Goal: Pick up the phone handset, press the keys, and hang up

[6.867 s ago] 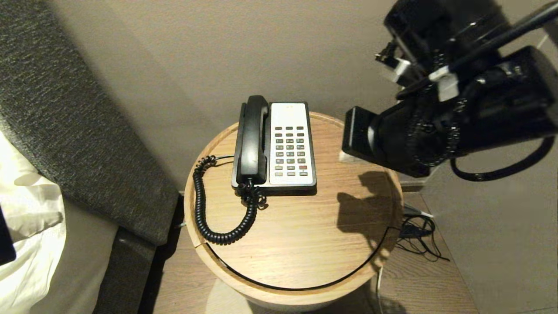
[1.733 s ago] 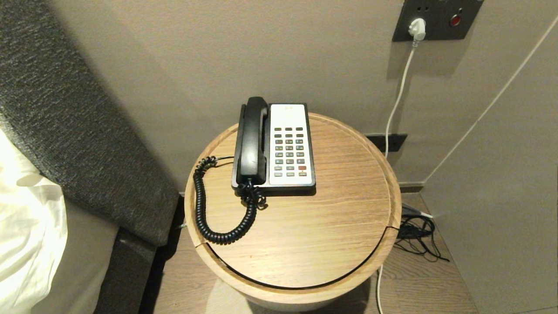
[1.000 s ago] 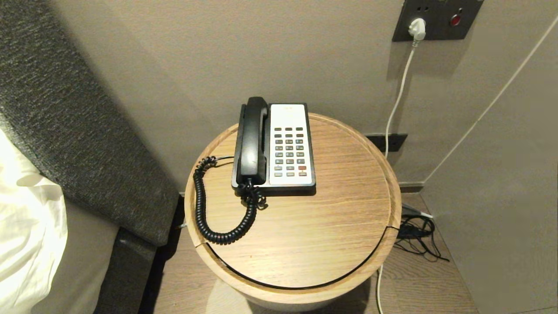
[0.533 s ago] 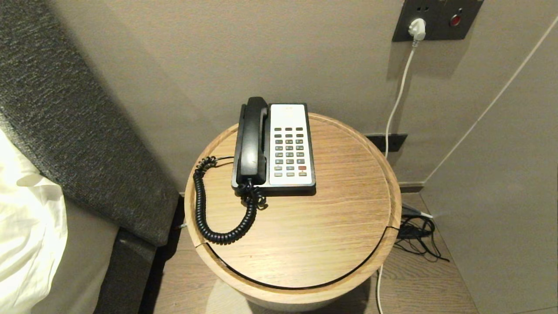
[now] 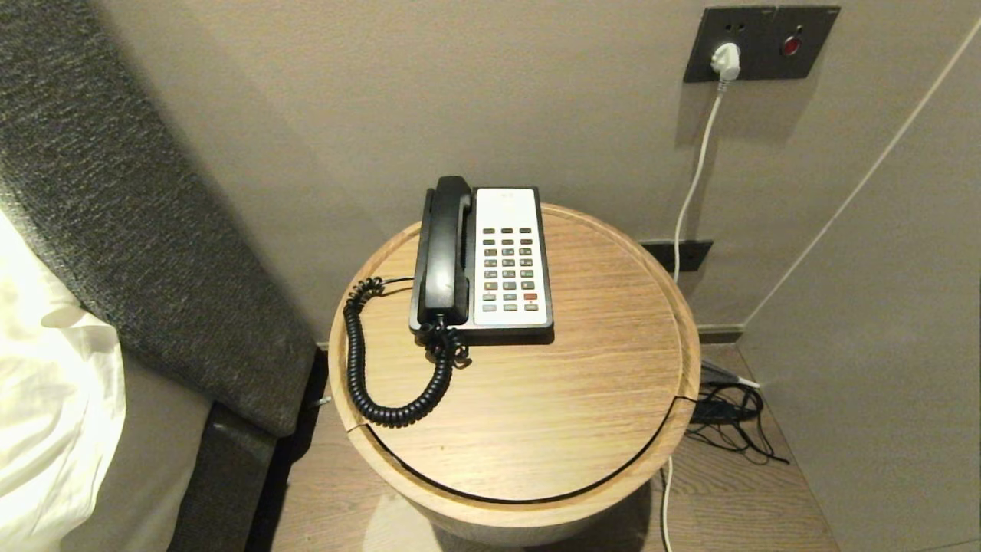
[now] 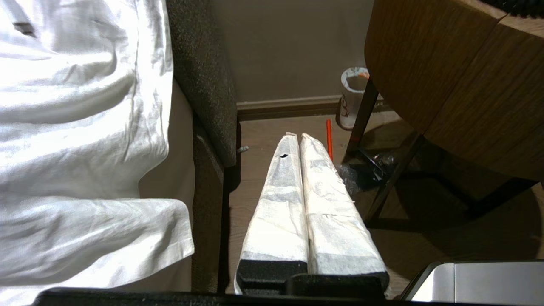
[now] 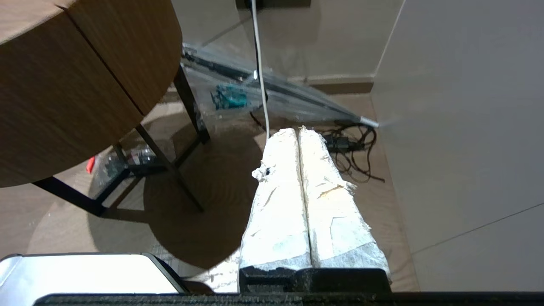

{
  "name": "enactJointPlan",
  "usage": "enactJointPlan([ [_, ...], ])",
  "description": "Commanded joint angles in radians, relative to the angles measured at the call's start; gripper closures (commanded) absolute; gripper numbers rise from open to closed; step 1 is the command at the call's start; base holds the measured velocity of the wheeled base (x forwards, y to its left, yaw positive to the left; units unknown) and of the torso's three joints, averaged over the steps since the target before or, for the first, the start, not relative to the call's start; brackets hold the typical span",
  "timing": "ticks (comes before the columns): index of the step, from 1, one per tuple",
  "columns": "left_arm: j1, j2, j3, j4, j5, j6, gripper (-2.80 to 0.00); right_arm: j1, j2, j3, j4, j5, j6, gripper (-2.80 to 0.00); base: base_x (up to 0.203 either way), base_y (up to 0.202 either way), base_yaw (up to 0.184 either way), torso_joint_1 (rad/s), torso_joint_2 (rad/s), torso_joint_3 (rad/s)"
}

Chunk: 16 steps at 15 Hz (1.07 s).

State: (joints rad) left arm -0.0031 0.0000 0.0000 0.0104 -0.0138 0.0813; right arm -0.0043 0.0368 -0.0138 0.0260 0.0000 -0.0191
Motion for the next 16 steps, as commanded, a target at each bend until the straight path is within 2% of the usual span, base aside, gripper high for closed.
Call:
enactJointPlan([
  [1, 0.000, 0.002, 0.000, 0.000, 0.000, 0.000, 0.00, 0.000, 0.002, 0.000, 0.000, 0.000, -0.001, 0.00, 0.000, 0.000, 0.000, 0.002, 0.00, 0.183],
  [16, 0.000, 0.002, 0.002, 0.003, 0.003, -0.006, 0.00, 0.000, 0.002, 0.000, 0.000, 0.000, -0.001, 0.00, 0.000, 0.000, 0.000, 0.001, 0.00, 0.203],
])
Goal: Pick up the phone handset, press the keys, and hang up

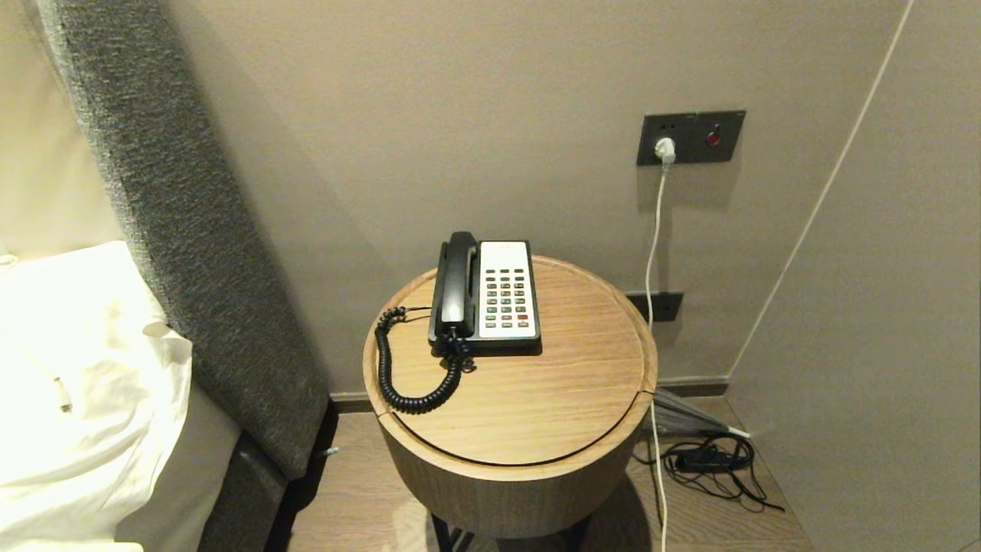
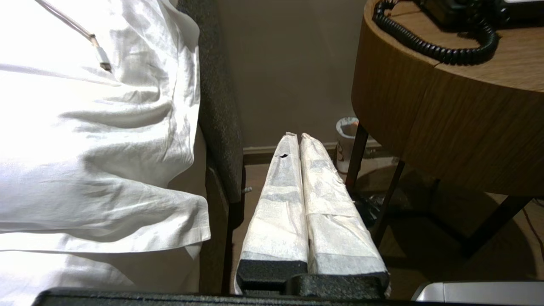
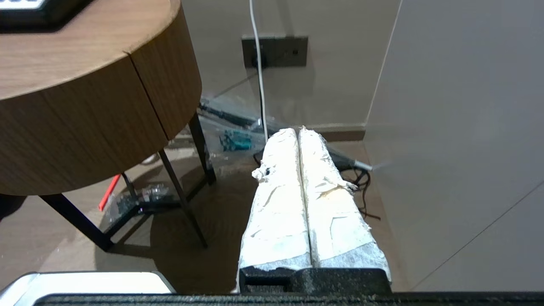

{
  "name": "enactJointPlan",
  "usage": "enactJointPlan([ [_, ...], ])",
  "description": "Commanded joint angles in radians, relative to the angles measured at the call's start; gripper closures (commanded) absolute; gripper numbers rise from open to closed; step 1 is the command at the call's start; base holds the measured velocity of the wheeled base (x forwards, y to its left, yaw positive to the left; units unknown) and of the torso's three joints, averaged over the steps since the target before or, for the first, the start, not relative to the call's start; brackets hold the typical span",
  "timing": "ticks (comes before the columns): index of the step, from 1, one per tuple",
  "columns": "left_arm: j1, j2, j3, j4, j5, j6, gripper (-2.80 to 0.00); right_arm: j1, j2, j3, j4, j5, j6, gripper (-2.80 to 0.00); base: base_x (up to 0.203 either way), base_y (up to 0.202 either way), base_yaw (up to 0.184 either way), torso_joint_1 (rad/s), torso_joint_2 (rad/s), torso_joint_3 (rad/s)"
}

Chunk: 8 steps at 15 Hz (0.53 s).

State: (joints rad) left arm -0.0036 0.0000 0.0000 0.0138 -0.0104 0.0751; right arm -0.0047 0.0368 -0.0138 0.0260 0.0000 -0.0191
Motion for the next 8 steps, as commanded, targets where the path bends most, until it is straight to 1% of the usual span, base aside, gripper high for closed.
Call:
enactJointPlan([
  [1, 0.001, 0.002, 0.002, -0.001, 0.000, 0.000, 0.00, 0.000, 0.002, 0.000, 0.000, 0.000, -0.002, 0.00, 0.000, 0.000, 0.000, -0.001, 0.00, 0.211],
  [5, 0.001, 0.002, 0.002, -0.002, 0.000, 0.002, 0.00, 0.000, 0.002, 0.001, 0.000, 0.000, -0.002, 0.00, 0.000, 0.000, 0.000, 0.004, 0.00, 0.205],
  [8, 0.001, 0.002, 0.002, -0.002, -0.002, 0.004, 0.00, 0.000, 0.002, 0.002, 0.000, 0.000, -0.002, 0.00, 0.000, 0.000, 0.000, 0.005, 0.00, 0.095],
])
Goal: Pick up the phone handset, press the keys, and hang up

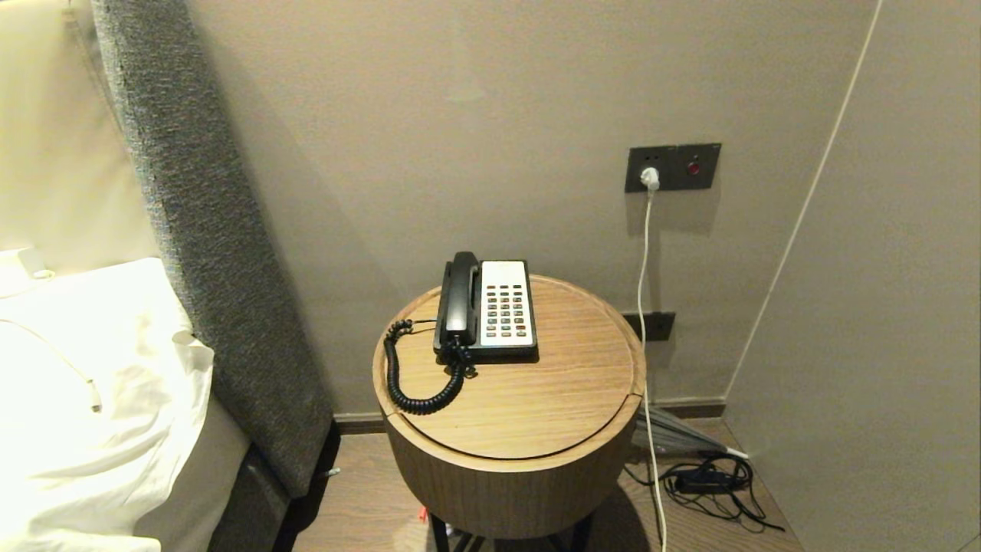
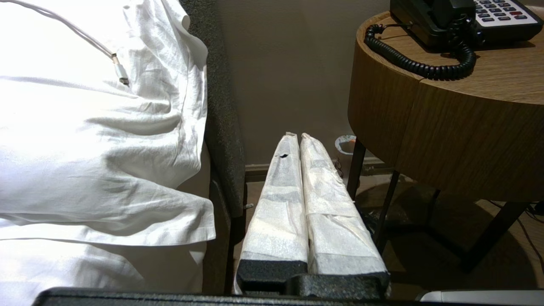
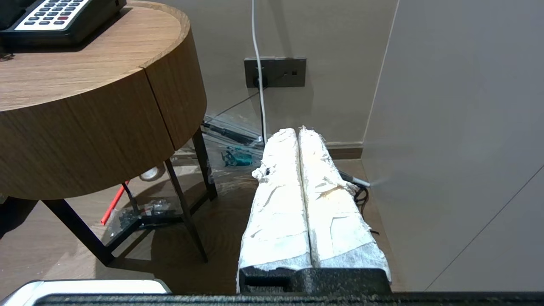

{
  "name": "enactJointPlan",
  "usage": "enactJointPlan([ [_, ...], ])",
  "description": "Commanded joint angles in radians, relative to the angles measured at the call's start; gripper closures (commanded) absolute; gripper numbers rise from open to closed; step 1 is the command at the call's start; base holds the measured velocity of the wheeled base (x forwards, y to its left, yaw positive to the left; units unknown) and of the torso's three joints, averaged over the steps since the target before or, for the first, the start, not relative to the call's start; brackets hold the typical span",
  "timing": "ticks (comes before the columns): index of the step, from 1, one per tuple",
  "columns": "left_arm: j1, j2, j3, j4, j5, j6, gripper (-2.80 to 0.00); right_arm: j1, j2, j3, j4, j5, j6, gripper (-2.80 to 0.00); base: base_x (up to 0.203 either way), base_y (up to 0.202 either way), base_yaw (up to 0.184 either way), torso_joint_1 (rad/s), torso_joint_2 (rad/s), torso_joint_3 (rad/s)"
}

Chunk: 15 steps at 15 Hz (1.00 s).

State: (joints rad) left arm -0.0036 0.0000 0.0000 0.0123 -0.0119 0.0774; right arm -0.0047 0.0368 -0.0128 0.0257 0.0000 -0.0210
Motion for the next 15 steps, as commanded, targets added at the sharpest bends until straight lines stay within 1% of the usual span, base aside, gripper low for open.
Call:
enactJointPlan([
  [1, 0.001, 0.002, 0.002, -0.002, 0.000, 0.004, 0.00, 0.000, 0.002, -0.001, 0.000, 0.000, 0.000, 0.00, 0.000, 0.000, 0.000, 0.011, 0.00, 0.027],
  [15, 0.001, 0.002, 0.002, -0.003, 0.004, 0.007, 0.00, 0.000, 0.002, -0.001, 0.002, 0.000, 0.003, 0.00, 0.000, 0.000, 0.000, 0.000, 0.00, 0.000],
])
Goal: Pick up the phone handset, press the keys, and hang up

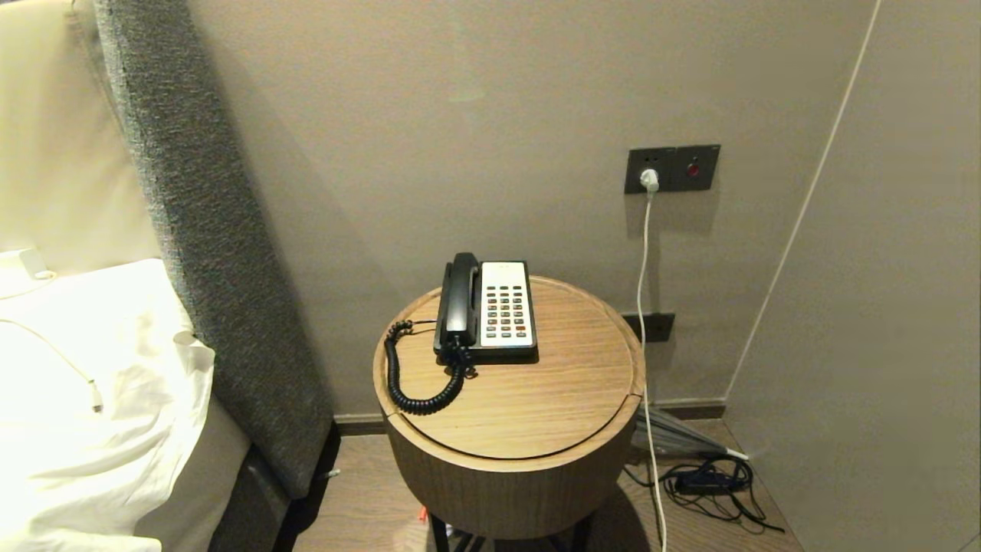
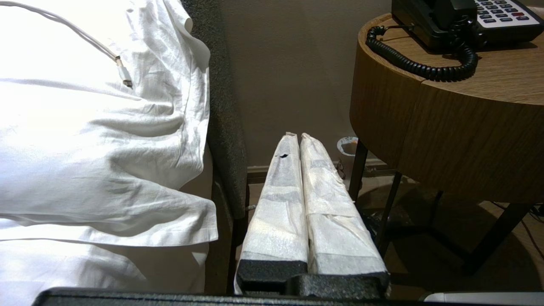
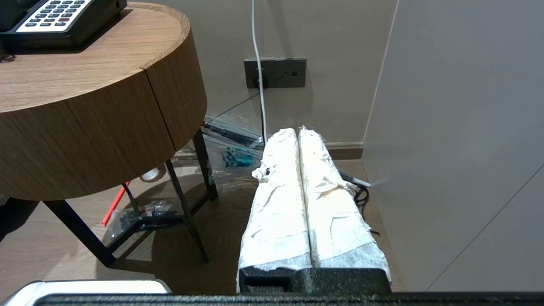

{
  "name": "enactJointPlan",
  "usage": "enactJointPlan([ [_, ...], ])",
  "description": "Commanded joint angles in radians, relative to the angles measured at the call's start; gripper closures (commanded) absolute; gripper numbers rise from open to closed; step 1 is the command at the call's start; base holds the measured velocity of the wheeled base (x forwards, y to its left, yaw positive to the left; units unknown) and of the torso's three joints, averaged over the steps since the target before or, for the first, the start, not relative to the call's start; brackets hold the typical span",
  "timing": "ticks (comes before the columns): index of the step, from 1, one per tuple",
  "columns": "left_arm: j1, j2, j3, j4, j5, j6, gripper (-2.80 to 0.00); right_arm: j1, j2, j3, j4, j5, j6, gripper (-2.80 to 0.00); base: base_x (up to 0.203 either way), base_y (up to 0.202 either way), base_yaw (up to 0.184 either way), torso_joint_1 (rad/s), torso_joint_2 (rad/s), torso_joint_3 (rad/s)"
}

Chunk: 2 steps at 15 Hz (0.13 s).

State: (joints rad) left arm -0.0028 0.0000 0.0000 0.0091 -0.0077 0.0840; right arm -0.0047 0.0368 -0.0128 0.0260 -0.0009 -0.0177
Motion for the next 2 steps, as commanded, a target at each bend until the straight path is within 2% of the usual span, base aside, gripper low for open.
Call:
enactJointPlan([
  [1, 0.000, 0.002, 0.002, 0.000, 0.000, 0.000, 0.00, 0.000, 0.002, -0.001, 0.000, 0.001, -0.002, 0.00, 0.000, 0.000, 0.000, 0.000, 0.00, 0.000],
  [2, 0.000, 0.002, 0.001, 0.000, 0.000, 0.000, 0.00, 0.000, 0.002, 0.000, 0.000, 0.000, -0.002, 0.00, 0.000, 0.000, 0.000, 0.000, 0.00, 0.000],
])
